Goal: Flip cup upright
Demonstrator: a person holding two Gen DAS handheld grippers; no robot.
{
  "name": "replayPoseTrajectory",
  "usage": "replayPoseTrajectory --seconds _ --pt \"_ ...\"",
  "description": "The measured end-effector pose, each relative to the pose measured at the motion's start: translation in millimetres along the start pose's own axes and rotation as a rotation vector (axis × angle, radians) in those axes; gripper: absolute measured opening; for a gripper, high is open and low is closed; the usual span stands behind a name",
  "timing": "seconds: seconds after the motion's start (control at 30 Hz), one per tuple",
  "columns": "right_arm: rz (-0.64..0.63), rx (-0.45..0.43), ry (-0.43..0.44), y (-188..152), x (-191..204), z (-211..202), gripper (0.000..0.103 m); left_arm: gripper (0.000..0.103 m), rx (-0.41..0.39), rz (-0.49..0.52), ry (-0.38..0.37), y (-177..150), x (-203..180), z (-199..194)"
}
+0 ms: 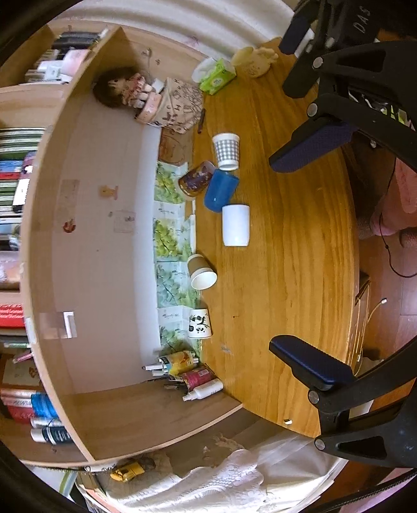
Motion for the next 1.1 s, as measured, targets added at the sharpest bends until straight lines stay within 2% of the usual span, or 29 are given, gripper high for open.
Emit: replayPoseTrajectory --seconds 0.43,0.77,1.1 --pt "0.073 0.085 0.050 48 -5 63 0.100 0.102 0.068 0.066 0.009 39 -8 64" --pt "0.138 0.184 0.106 79 -10 113 0.100 0.102 0.134 0.137 0.016 61 -17 107" --pt "0.222 0.275 0.195 104 -10 156 0.100 0.102 0.176 0.279 0.057 82 -30 145"
Point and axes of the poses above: each gripper's, at about its wrist camera, not at the fingertips, and z roughly the way its jaws point, x to its left, y to its top, the point moved 10 cm from there along z, roughly the way its jaws point, and after that the axes turned 3 degrees about -y, right-handed, at the moved point
